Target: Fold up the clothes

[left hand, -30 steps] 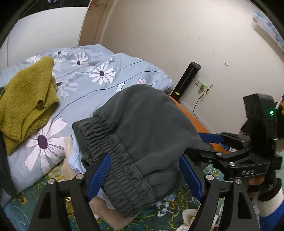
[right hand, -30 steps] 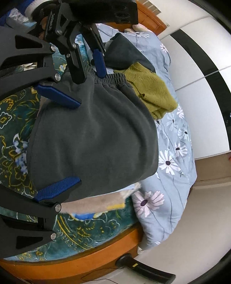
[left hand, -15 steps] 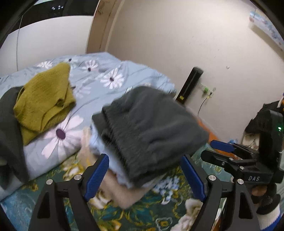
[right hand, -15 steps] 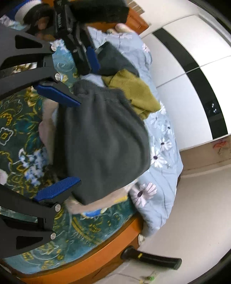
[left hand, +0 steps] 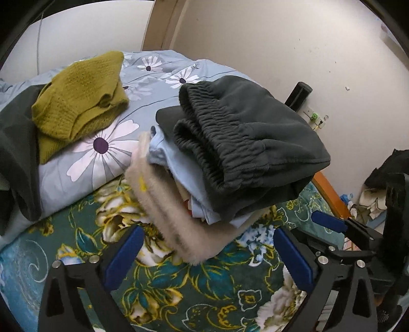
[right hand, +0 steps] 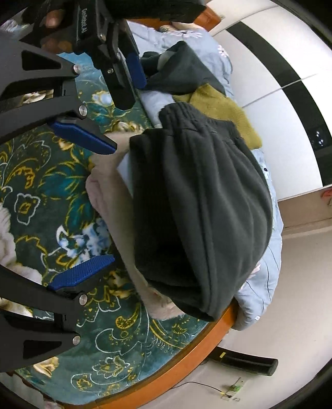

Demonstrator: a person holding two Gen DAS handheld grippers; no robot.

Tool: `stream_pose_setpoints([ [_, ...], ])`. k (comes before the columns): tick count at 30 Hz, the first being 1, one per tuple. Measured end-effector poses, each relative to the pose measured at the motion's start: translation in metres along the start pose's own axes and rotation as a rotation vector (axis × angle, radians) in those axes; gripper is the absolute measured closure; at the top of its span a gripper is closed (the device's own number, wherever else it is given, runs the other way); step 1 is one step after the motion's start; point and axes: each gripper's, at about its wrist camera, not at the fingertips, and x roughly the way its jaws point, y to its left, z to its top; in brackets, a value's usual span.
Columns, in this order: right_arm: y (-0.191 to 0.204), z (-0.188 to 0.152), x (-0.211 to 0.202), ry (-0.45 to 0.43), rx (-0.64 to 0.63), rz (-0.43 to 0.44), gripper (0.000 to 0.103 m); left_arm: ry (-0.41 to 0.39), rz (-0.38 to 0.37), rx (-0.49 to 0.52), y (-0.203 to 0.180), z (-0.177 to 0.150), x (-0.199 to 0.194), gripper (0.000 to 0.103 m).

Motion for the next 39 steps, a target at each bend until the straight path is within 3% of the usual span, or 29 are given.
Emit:
stream_pose_setpoints([
  [4,0.005,-0.004,0.003,0.003,-0.008,-0.004,0.013,0.005,0.026,0.014,0.001,-0.003,0.001,0.0],
  [12,0.003,-0.011,0.007,0.015,0.002,-0.017,0.01,0.008,0.017,0.025,0.007,-0.009,0.009,0.0],
  [39,0.012,-0.014,0.027,0.076,0.009,-0.102,0.009,0.021,-0.02,0.128,0.011,-0.005,0.031,0.0],
])
